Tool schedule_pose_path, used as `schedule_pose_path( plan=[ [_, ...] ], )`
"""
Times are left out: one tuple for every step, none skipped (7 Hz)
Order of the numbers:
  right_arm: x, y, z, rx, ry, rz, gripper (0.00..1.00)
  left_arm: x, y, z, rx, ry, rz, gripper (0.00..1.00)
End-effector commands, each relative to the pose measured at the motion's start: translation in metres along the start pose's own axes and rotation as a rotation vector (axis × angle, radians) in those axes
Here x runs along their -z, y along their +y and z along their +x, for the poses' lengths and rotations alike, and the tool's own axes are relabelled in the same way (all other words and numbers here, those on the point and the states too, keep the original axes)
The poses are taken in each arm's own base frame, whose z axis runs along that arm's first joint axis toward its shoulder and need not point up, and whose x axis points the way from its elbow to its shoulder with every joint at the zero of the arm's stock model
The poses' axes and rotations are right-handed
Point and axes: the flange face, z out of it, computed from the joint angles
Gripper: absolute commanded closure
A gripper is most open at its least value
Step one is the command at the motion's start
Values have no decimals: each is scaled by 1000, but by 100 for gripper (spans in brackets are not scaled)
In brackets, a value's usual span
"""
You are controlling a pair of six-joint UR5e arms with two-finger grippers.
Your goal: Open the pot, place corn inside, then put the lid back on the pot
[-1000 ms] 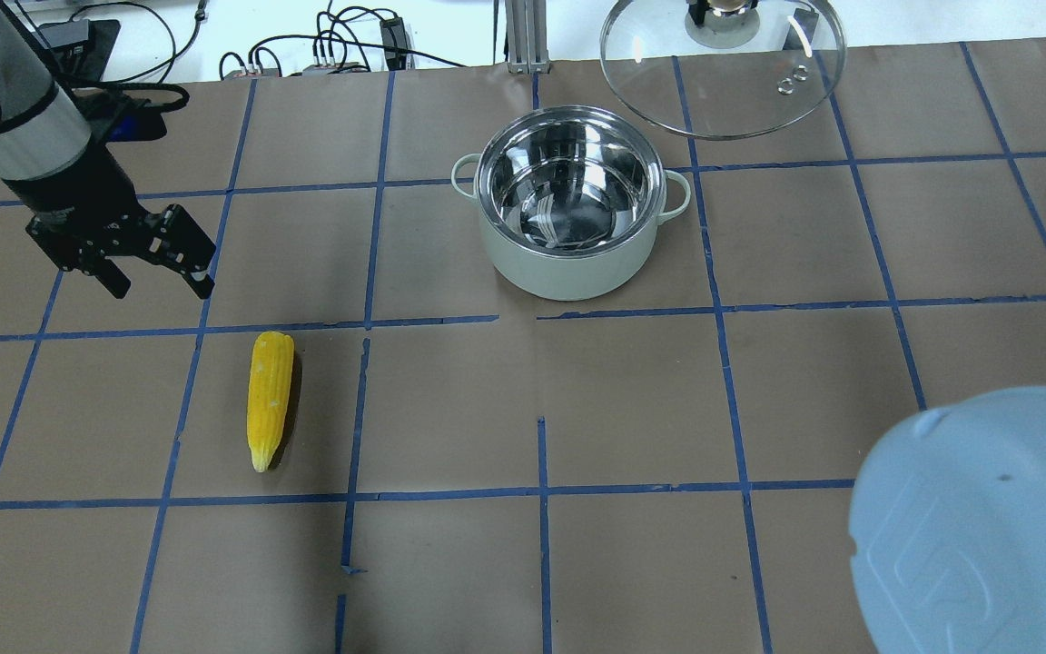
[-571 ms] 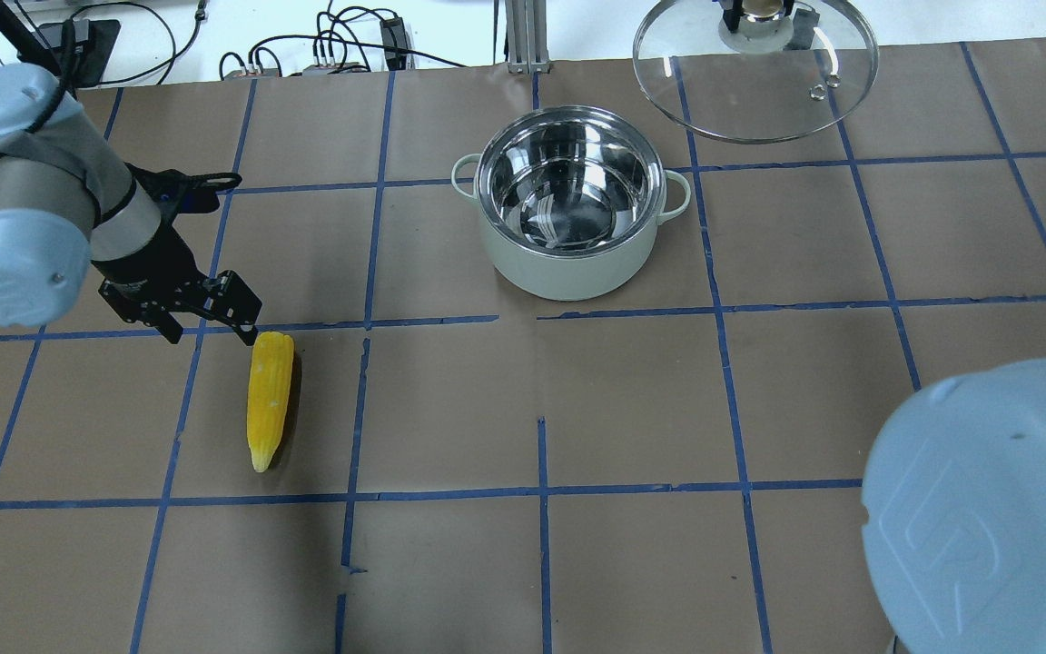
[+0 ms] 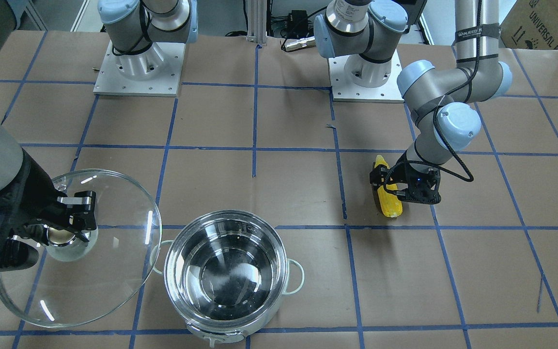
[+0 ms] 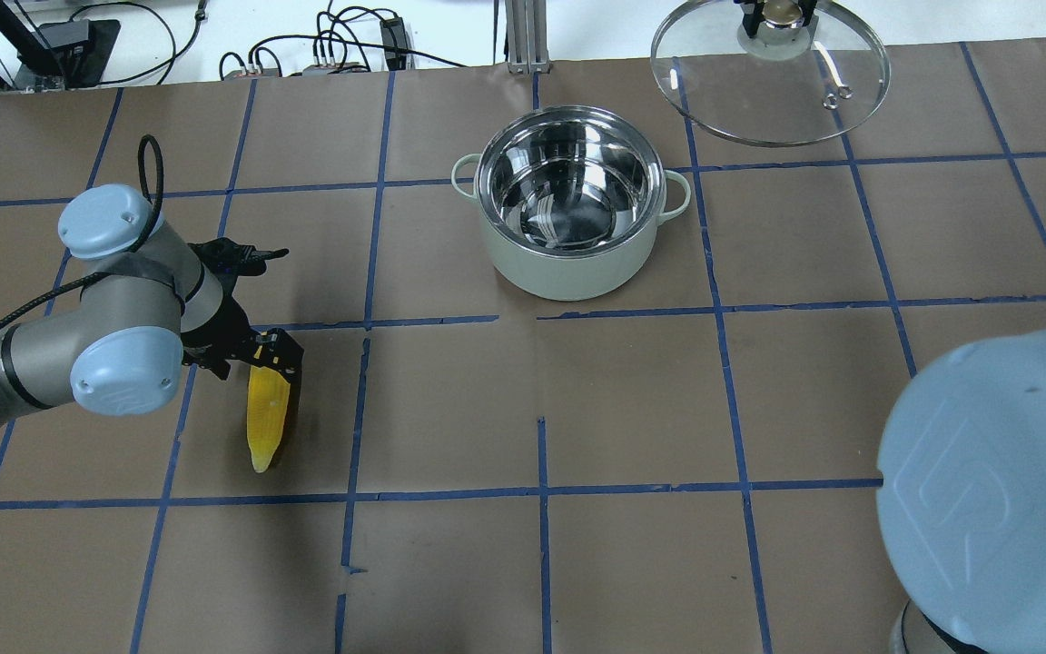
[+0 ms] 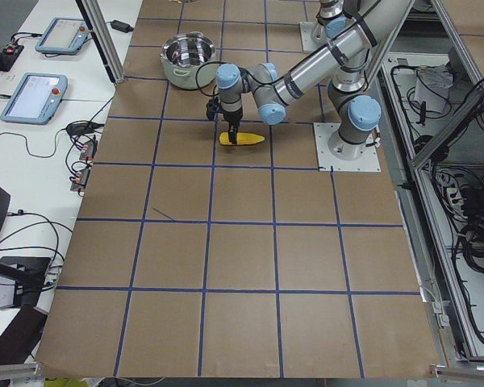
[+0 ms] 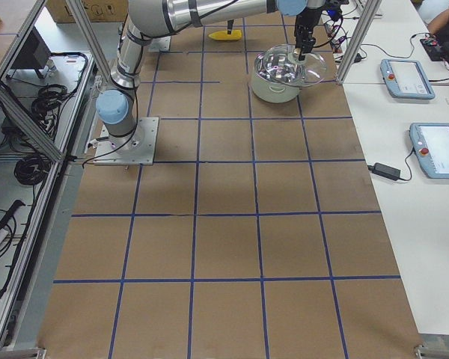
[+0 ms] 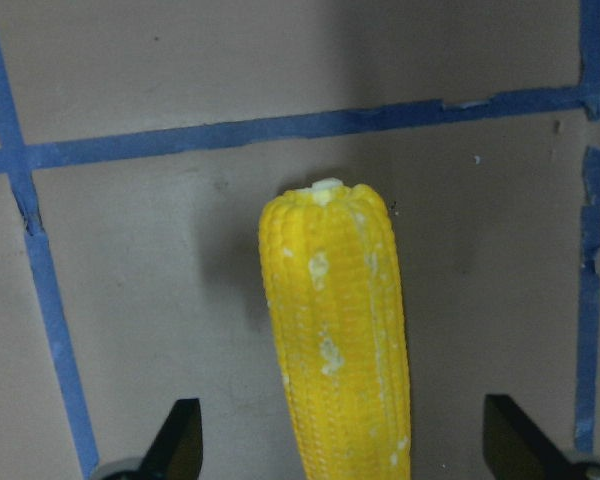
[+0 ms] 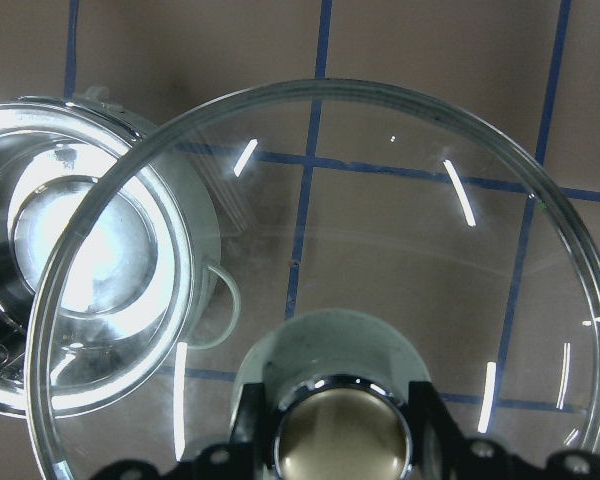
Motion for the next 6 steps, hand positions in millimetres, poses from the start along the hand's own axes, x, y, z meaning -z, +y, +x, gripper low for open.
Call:
schedule_pose_path(
  plan=[
    [-8,-5,2,-16,-2,-4,93,-19,-5,-1,4,5,-12,34],
    [-9,-6,2,-17,-1,-4,93,-21,-8,-1,4,5,-12,59],
    [-8,-5,1,-17,0,-3,93,-14,-12,-2,7,1,6,77],
    [-7,-5,-1,-14,0,-1,93,13,-28,-1,20,-15,38,78],
    [-7,-5,-1,-15,0,1,93,45,-42,23,53,6,34,79],
    [-6,-4,-2,-15,0,1,93,82,-66,55,84,7,30,79]
  ],
)
